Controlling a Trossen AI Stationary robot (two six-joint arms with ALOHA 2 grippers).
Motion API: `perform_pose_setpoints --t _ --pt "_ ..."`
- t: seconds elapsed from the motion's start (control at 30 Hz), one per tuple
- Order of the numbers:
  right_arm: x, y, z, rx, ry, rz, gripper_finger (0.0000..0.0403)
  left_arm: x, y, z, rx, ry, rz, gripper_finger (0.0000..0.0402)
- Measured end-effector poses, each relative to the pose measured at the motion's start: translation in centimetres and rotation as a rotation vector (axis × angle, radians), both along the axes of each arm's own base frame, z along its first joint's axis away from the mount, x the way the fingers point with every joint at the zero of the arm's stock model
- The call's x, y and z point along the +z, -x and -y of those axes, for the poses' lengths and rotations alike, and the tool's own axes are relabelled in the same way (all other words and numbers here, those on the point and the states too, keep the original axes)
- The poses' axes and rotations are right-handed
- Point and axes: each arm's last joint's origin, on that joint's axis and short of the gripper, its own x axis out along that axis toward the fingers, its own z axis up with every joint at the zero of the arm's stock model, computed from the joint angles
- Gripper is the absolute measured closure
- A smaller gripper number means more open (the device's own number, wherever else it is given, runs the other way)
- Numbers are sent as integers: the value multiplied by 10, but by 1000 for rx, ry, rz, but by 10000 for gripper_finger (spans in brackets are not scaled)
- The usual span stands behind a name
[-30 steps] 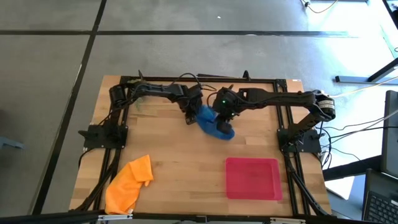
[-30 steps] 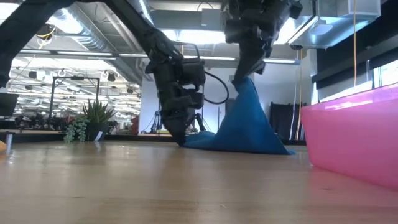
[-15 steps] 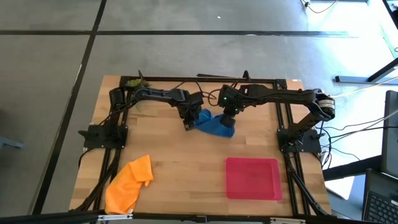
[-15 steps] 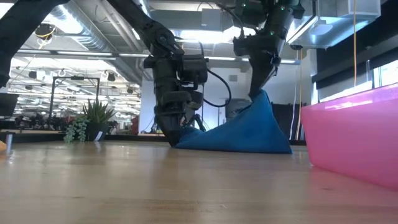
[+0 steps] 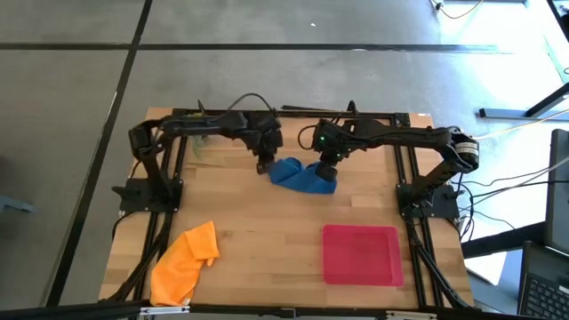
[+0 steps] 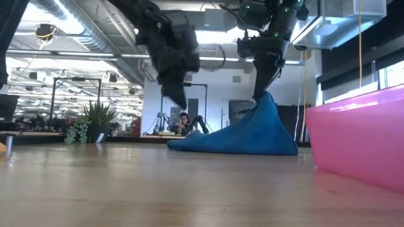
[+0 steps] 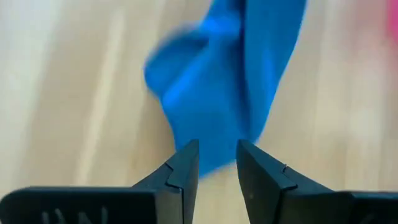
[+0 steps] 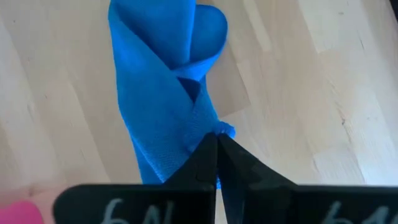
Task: Roll microfiber towels into tight, uniform cylinder then place into a basket
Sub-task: Fold the blue microfiber towel
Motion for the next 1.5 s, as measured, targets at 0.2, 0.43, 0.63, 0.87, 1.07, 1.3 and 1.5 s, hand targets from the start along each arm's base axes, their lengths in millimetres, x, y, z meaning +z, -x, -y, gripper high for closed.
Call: perform_pose_setpoints --t 0.2,0.43,0.63,0.87,1.07,1.3,1.5 --pt "0 0 0 -4 -2 3 397 -18 -12 -27 37 -58 84 303" --pt "0 -1 -1 -24 -11 10 397 -55 -27 -34 36 -19 69 303" --pt "0 -1 -1 -24 -10 14 397 -72 -39 -27 -9 -73 62 303" --pt "0 -1 -1 -24 -11 16 397 -78 -45 -28 -21 -181 54 303" --pt "1 -2 -1 -25 -10 21 397 -90 -49 -25 -55 -155 48 303" --pt "1 -3 -1 -22 -12 35 397 -96 -52 -21 -55 -193 20 304" --pt "1 -3 -1 -22 -14 34 397 -97 -51 -21 -49 -205 5 358"
